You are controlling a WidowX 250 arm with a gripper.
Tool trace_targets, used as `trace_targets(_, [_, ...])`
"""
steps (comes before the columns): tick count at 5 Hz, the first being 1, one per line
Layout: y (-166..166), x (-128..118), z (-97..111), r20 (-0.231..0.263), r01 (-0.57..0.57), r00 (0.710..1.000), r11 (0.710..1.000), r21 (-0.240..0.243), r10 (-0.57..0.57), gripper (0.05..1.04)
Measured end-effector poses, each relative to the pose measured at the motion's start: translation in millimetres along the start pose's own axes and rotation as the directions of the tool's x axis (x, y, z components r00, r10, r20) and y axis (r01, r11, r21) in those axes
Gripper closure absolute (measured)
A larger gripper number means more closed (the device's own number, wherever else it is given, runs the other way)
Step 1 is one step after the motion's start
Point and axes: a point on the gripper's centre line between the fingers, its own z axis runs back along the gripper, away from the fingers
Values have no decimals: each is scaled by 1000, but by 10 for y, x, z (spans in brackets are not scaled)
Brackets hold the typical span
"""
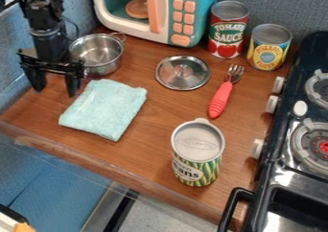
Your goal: Move the cloth to left side on the table
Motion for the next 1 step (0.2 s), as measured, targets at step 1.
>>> trace_targets(1, [-42, -19, 5, 0, 8, 1000, 999, -50, -8, 83])
